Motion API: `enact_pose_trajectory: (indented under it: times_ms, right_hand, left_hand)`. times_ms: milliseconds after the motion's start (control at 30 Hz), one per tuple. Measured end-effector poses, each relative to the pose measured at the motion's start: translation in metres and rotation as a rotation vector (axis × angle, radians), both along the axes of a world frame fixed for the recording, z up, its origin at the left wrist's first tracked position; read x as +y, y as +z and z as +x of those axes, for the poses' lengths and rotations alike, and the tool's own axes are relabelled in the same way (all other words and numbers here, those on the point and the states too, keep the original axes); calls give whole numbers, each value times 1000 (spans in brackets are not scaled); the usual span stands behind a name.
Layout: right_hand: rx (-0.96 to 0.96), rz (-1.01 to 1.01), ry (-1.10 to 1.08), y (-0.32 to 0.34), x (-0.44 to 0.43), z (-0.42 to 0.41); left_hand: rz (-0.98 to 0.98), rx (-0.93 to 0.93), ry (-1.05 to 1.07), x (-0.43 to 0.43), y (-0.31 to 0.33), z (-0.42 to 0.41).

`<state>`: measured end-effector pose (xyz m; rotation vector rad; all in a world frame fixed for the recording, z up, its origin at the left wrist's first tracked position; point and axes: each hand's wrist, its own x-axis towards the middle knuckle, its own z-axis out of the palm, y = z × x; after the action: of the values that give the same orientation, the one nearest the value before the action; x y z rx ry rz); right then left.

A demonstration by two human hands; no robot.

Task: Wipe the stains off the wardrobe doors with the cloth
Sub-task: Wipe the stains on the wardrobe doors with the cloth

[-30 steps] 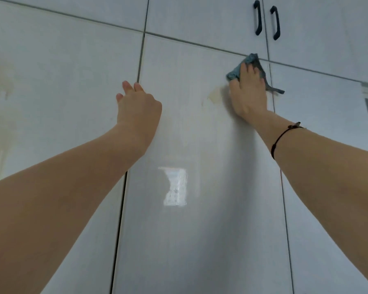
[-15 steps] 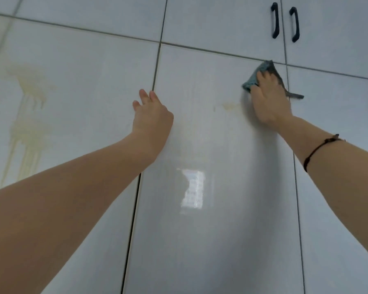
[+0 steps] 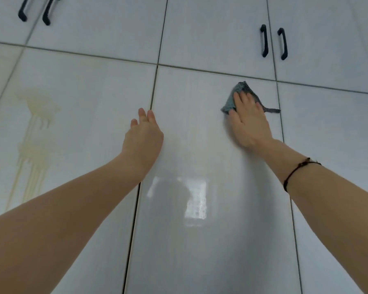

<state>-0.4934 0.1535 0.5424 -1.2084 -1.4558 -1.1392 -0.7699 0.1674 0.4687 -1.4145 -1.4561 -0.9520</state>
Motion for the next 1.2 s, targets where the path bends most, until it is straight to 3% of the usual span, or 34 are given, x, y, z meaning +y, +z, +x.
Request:
enact_pose_trajectory:
  times_ms: [67, 133, 267, 333, 433, 567, 667, 733, 867, 1100, 1200]
  right_hand:
    - [46, 22, -15, 4, 8, -15]
    - [-71, 15, 7, -21, 14, -39]
    - [-682, -133, 85, -152, 3, -56]
    - [-844, -233, 134, -199, -2, -45]
    - [-822, -212, 125, -155, 4, -28]
    - [-255, -62, 81, -15, 5, -42]
    - [-87, -6, 49, 46, 9, -72]
    - [-134, -7, 59, 52, 13, -105]
    - [-491, -74, 115, -3, 24, -157]
    - [-1011, -231, 131, -143, 7, -114]
    - [-1030, -234, 186, -122, 13, -118]
  left_hand:
    - [7, 3, 18, 0, 1, -1]
    - [-2, 7, 50, -1, 2, -1]
    - [-10, 59, 91, -10, 6, -2]
    - [-5, 134, 134, -14, 3, -7]
    - [-37, 225, 208, -23, 1, -14]
    - [-114, 271, 205, -37, 12, -25]
    - [-186, 309, 232, -39, 28, -33]
    - [-242, 342, 226, -44, 38, -36]
    - [-374, 324, 157, -56, 46, -46]
    - [-505, 268, -78, -52, 25, -72]
    - [-473, 221, -120, -49, 22, -74]
